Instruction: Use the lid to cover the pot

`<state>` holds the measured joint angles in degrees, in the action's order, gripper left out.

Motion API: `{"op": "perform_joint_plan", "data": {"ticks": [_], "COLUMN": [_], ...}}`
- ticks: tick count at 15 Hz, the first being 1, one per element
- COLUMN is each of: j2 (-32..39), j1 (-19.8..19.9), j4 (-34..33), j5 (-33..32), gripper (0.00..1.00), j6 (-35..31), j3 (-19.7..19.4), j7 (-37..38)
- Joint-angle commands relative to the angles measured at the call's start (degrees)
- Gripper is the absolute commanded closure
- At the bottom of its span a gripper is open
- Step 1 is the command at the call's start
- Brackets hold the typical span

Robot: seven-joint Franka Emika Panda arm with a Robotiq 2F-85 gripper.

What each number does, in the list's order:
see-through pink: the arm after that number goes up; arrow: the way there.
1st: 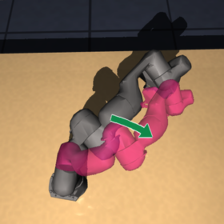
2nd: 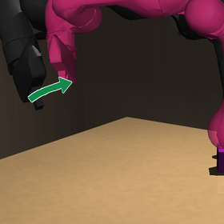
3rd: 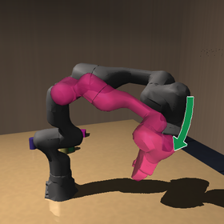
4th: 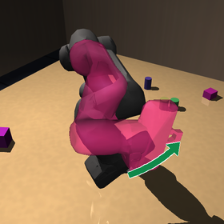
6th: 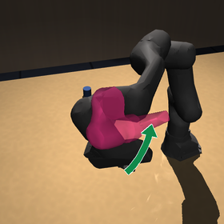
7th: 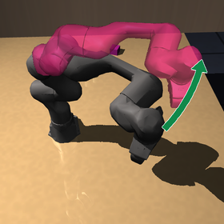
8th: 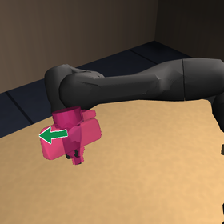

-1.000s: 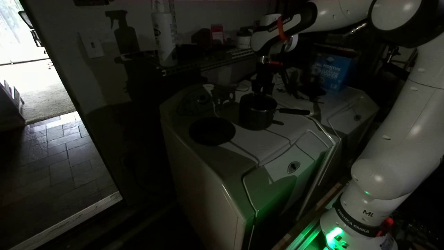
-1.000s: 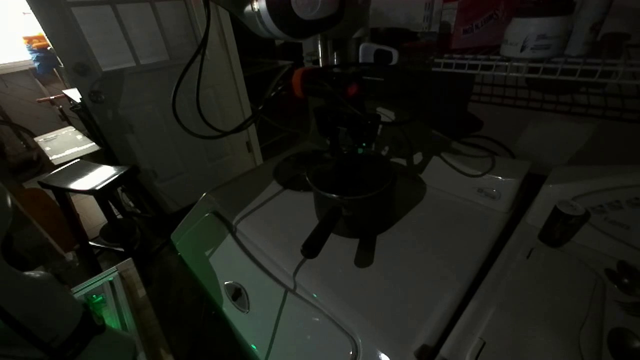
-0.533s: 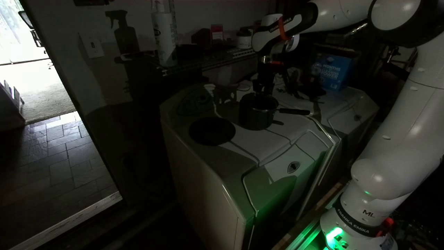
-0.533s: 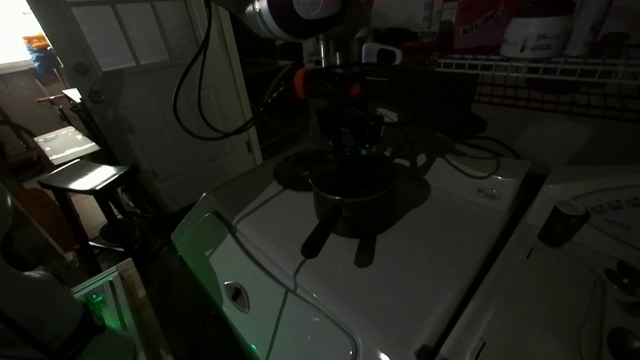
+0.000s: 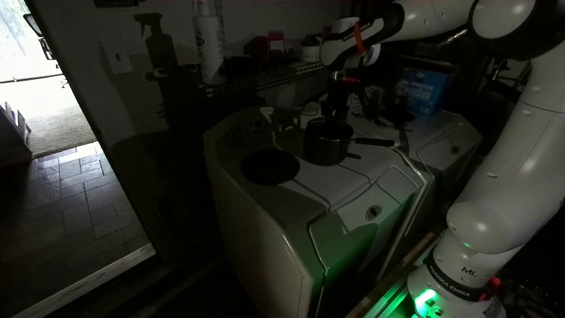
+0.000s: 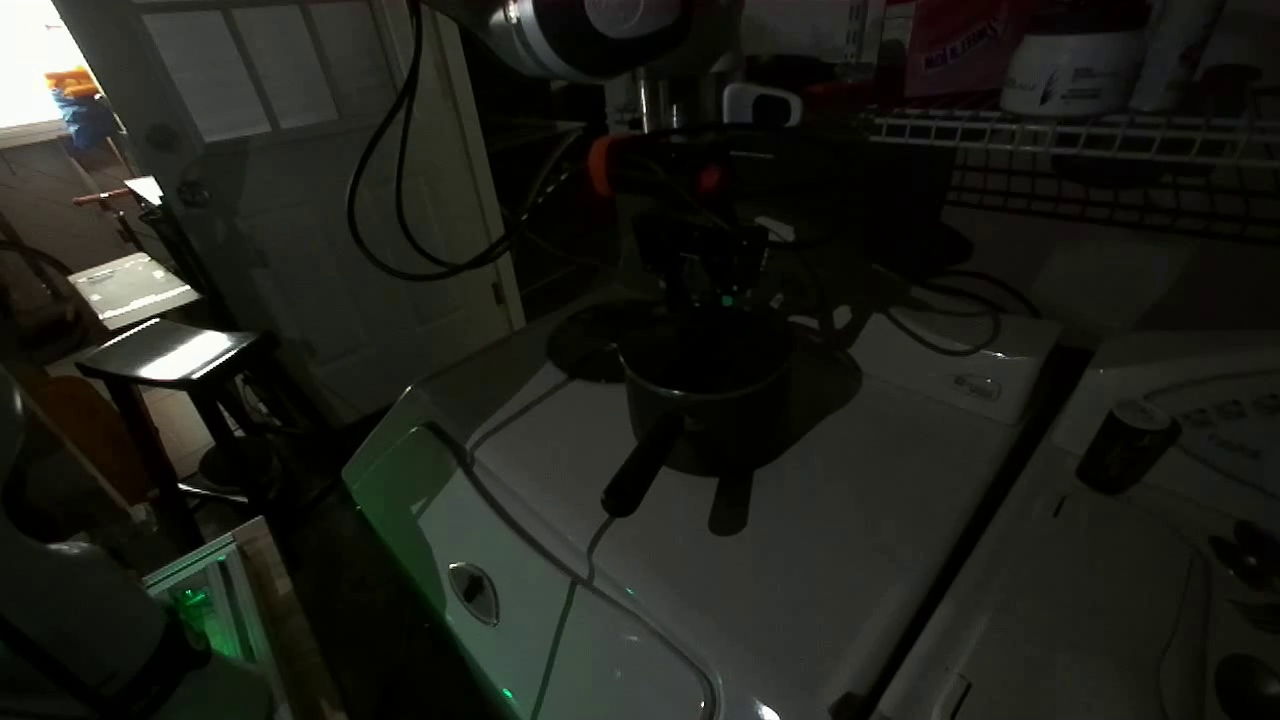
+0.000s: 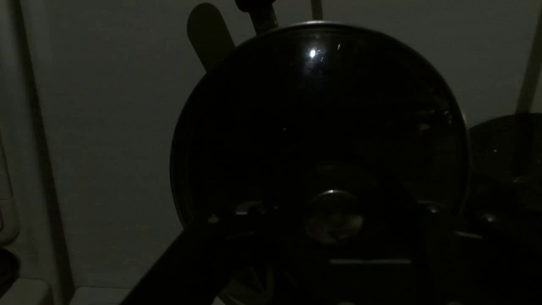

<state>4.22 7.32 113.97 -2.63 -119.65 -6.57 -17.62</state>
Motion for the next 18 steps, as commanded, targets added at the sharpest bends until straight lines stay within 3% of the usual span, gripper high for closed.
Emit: {"op": "perform_joint_plan", "data": {"ticks": [1,18], "j2": [-1.20,-0.57], "j1": [-0.19,-0.19], "j4": [0.77,1.46], "j5": [-0.30,-1.03], "gripper": [0.66,0.66], "j6": [-1.21,-2.48], "j3": [0.38,0.51], "j7": [-0.29,0.72]}}
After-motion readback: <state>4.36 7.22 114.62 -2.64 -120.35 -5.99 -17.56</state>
